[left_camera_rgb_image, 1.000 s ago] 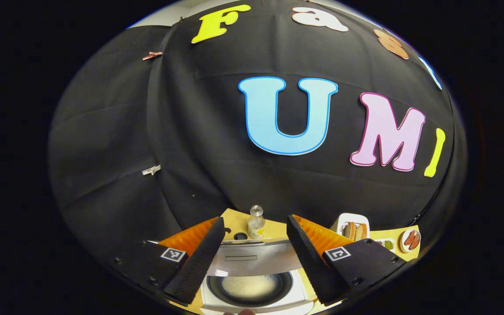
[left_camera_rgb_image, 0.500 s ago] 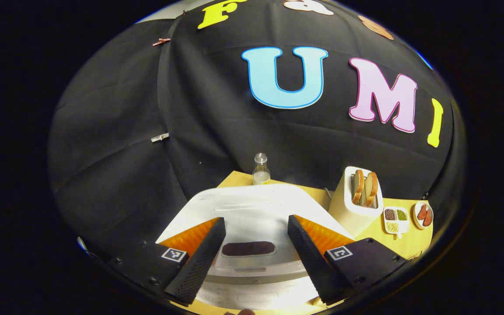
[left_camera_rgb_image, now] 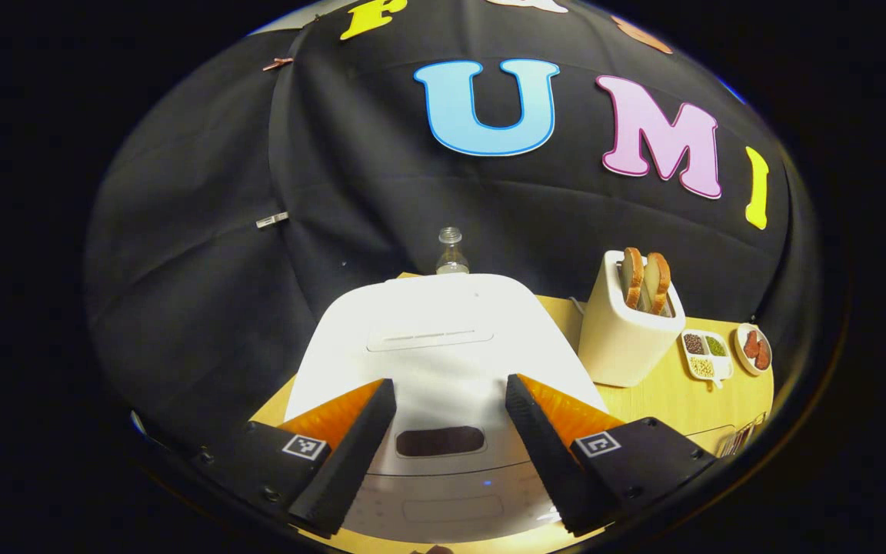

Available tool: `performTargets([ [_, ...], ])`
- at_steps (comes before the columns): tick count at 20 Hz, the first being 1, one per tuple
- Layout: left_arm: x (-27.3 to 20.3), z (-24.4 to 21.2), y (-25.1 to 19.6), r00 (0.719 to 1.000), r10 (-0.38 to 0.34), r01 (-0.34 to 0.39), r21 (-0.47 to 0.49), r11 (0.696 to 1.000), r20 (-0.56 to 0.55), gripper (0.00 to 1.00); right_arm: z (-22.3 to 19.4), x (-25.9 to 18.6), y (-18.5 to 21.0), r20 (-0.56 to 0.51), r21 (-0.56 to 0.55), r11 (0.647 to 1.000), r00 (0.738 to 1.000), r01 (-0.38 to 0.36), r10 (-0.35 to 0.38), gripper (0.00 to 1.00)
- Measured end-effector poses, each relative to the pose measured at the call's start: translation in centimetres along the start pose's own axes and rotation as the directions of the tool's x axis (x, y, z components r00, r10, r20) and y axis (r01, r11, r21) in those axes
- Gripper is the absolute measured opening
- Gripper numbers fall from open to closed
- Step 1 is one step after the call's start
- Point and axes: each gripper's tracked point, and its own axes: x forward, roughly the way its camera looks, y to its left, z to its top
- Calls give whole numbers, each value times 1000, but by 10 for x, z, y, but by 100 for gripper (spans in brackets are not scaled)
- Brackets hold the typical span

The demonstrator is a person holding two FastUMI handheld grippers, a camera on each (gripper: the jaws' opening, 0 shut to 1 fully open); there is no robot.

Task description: Close the left gripper, press the button to open the rice cooker; take a wooden spoon from the chopstick holder with the right hand, scoop a spoonful of rice and pour it into the rice cooker, then put the wooden spoon back into the chopstick holder.

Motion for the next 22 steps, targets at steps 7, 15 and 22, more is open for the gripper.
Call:
performTargets([
  [7, -38, 14, -4, 994, -58, 54, 51, 997, 88, 97, 11, 8, 4, 40, 5, 1000, 999, 14, -14, 99],
  [15, -187, 19, -30, 928, -240, 214, 120, 969, 285, 97, 65, 12, 23, 135, -4, 997, 988, 76, -75, 99],
  [22, -268, 4, -38, 890, -331, 312, 112, 944, 313, 97, 102, -39, 21, 251, 7, 992, 960, 127, -125, 99],
])
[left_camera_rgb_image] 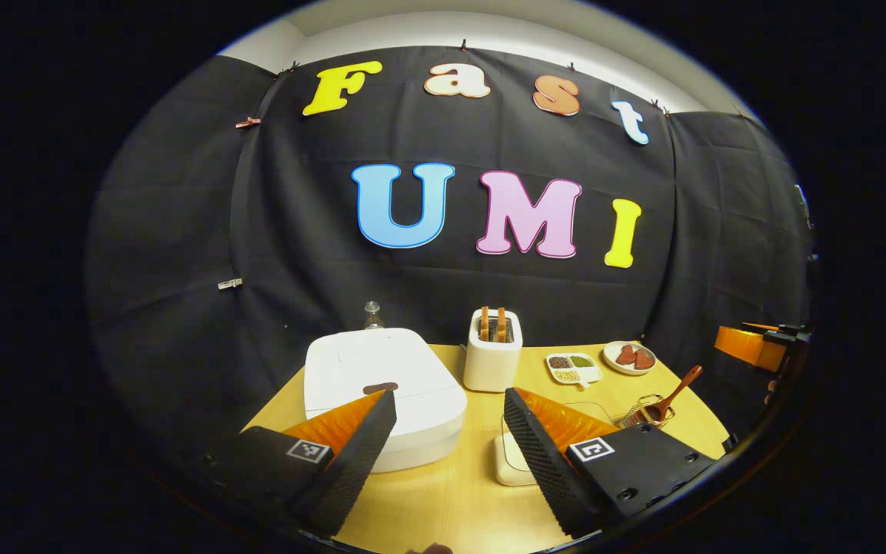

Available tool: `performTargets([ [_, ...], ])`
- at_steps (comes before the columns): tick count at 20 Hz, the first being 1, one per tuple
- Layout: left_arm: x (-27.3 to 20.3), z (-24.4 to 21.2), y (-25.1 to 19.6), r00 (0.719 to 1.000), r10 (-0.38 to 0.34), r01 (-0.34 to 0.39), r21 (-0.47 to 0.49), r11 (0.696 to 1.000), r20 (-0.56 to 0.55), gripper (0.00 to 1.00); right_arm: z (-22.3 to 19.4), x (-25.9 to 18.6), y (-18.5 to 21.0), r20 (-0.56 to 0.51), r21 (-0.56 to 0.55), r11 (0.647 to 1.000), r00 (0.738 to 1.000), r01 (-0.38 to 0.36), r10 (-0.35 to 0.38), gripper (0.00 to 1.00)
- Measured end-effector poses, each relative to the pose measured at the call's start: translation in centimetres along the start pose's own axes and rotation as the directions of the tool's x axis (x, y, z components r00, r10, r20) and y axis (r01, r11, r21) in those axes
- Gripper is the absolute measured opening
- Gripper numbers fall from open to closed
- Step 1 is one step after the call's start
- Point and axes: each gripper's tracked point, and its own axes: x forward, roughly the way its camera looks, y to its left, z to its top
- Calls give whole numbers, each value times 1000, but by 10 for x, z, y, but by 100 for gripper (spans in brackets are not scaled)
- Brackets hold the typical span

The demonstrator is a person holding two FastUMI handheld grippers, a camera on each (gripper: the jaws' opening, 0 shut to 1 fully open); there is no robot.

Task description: Close the left gripper, press the button to open the rice cooker; take a wooden spoon from the chopstick holder with the right hand, scoop a spoonful of rice and pour it into the rice cooker, then put the wooden spoon back into the chopstick holder.

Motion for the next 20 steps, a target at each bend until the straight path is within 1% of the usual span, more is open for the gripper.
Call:
performTargets([
  [2, -17, 12, -4, 998, 29, -30, 22, 999, 52, 97, 4, -18, -10, 19, 11, 1000, 1000, -4, 4, 98],
  [3, -26, 13, -12, 997, 39, -40, 17, 999, 65, 96, 5, -26, -17, 26, 16, 1000, 1000, -4, 4, 98],
  [5, -40, 4, -31, 998, 50, -49, -32, 998, 49, 95, 4, -43, -33, 39, 9, 1000, 999, -12, 11, 98],
  [7, -52, 0, -58, 999, 42, -39, -78, 996, 35, 95, 5, -59, -48, 60, -10, 1000, 998, -19, 20, 98],
  [11, -73, -11, -86, 999, 40, -40, -73, 997, -4, 95, 1, -82, -66, 79, -28, 998, 995, -60, 62, 98],
  [15, -87, -13, -98, 999, 40, -41, -91, 995, -8, 95, -11, -93, -79, 55, -19, 997, 996, -68, 69, 98],
  [17, -90, -9, -90, 998, 69, -69, -77, 995, -4, 95, -13, -97, -80, 52, 8, 998, 996, -68, 68, 98],
  [20, -86, -13, -87, 997, 78, -78, -93, 993, -2, 95, -35, -95, -77, -13, 18, 996, 997, -82, 82, 98],
])
